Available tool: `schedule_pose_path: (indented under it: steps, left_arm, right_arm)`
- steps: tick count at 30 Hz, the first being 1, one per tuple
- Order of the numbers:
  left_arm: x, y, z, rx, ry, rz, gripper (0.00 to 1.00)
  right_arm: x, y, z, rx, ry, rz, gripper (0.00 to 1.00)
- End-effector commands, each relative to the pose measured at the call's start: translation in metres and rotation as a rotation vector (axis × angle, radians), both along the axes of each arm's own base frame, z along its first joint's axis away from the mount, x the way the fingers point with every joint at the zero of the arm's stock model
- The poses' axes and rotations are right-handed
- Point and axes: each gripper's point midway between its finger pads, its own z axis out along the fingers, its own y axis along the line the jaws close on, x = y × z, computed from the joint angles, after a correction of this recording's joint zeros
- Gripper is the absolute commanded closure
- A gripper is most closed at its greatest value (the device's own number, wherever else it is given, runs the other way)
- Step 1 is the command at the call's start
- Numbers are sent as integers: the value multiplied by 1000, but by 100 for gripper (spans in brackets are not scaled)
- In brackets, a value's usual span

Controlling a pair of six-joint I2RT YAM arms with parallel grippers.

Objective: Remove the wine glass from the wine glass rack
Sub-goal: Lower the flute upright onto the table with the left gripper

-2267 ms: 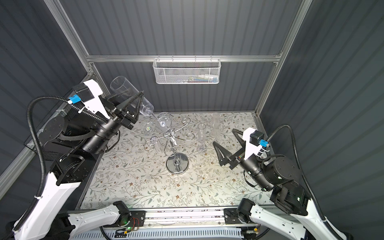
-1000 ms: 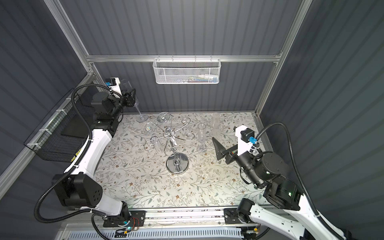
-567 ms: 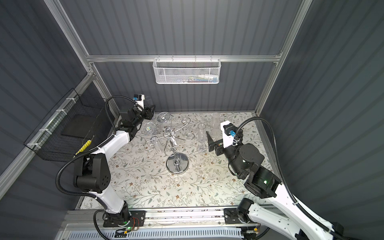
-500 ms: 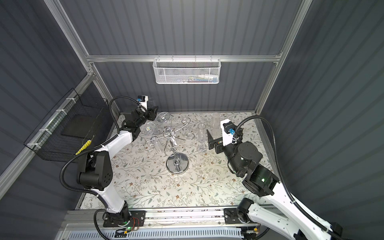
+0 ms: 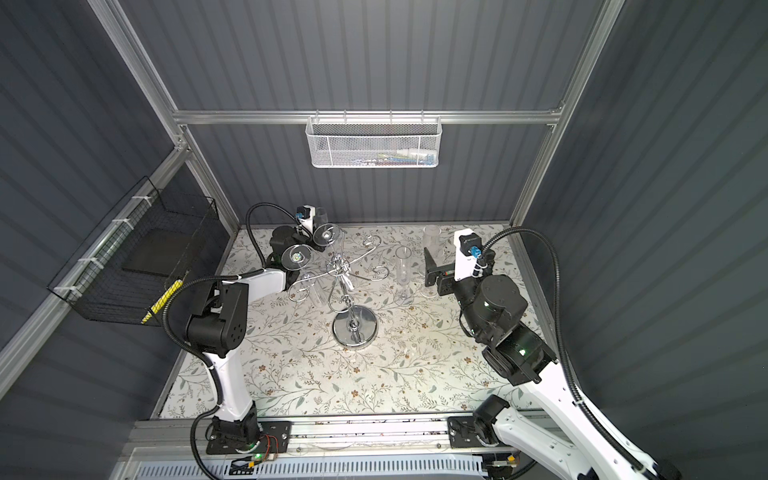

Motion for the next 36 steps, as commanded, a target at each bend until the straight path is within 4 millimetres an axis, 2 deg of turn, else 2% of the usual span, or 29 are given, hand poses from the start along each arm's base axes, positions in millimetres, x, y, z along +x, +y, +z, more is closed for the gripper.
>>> schedule_pose_path:
  steps: [1,10,16,20,25,29,33,34,35,36]
  left_arm:
    - [-1,-2,23,-22,-143,13,61]
    - [-1,-1,3,-30,-146,29,59]
    - [-2,-1,-4,-25,-137,22,55]
    - [-4,-1,-7,-16,-131,23,44]
    - [-6,1,-6,-14,-137,31,24]
    - [-10,6,0,-8,-151,56,16]
    - [-14,8,6,-7,-151,61,13]
    - [-14,9,8,-7,-149,63,10]
    - [-15,9,9,-6,-150,64,1]
    - [-15,10,10,-6,-151,68,1]
  right_arm:
    - [2,3,0,27,-2,15,1]
    - [5,2,-3,37,11,6,1]
    - [5,1,-3,35,12,4,1]
    - [5,1,-2,33,14,4,1]
    - [5,1,-1,40,16,7,1]
    - [4,1,0,43,19,9,1]
    - [2,-1,1,46,22,5,1]
    - [2,-1,1,48,22,8,1]
    - [2,-1,2,50,24,10,1]
    - [1,-1,2,51,25,13,1]
